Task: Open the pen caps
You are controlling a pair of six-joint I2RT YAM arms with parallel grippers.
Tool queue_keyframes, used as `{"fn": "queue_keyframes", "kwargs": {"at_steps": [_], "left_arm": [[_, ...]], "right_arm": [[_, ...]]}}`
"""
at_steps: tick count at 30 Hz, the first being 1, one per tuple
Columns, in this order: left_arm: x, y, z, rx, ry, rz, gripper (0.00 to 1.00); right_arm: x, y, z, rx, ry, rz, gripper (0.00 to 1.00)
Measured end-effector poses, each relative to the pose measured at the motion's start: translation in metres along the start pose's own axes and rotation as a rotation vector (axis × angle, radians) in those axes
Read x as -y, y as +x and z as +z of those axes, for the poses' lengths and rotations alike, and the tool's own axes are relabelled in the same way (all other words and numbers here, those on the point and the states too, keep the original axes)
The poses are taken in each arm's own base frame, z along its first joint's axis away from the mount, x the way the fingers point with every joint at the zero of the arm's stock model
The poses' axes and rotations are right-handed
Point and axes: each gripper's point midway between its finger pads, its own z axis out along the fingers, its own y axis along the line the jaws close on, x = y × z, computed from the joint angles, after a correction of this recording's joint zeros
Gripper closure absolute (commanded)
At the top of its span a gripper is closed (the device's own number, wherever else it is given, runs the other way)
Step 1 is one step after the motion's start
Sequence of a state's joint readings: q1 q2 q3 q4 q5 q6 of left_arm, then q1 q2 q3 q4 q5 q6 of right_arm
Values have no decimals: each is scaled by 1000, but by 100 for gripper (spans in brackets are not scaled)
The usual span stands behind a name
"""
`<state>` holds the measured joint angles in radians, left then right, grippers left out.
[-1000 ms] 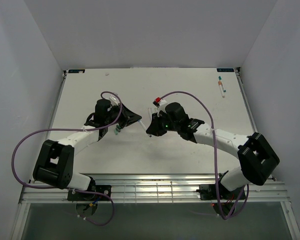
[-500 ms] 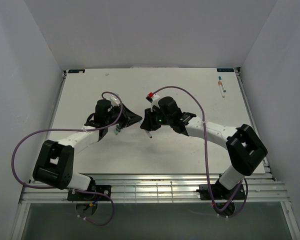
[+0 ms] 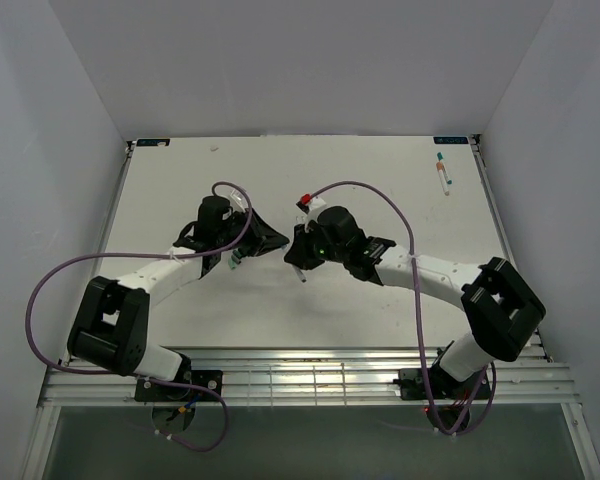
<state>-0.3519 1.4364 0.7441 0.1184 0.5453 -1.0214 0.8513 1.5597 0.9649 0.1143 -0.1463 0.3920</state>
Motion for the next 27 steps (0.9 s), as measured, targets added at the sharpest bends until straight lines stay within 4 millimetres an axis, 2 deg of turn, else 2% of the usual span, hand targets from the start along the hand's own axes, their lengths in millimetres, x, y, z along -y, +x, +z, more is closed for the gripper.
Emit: {"fn": "queue_keyframes", "kwargs": {"at_steps": [8,20,22,24,25,27], "left_arm": [[16,-12,-2,3,-6,45,100],[20,-12,-15,-38,42,60,100],[15,-59,-19,143,18,100,100],[4,-107,-33,316,-21,111,100],[-1,-125,-41,383,-39,115,100],[-5,-143,-48,460,-57,128,100]], "right_arm": [[-3,-14,-8,134,52,2,92],[-22,-15,-16,211,-45,72,92],[-39,23,-23,84,-139,91,92],[-59,62,-31,-47,-229,107,92],[-68,78,-35,-100,-272,115,92],[-77,94,-42,-166,-329,137,92]]}}
